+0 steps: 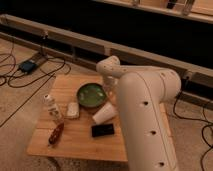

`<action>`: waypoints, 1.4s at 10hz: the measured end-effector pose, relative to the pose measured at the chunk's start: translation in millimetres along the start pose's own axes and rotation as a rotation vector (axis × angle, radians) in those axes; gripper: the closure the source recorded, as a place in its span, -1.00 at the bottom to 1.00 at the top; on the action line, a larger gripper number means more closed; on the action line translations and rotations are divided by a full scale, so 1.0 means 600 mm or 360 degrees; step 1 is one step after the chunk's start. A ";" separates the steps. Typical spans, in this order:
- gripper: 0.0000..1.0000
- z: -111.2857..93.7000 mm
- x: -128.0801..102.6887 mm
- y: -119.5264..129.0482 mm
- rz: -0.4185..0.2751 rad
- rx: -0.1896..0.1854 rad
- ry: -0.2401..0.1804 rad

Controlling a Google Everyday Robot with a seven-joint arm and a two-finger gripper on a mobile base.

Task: Push the ceramic bowl across the table

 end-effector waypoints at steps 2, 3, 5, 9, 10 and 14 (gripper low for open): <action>1.00 0.013 -0.014 0.058 -0.0032 0.0046 0.0027; 1.00 0.026 -0.019 0.075 -0.0043 0.0061 0.0044; 1.00 0.048 -0.037 0.098 -0.0041 0.0083 0.0069; 1.00 0.041 -0.030 0.096 -0.0051 0.0082 0.0080; 1.00 0.039 -0.030 0.096 -0.0051 0.0081 0.0081; 1.00 0.036 -0.029 0.109 -0.0065 0.0099 0.0095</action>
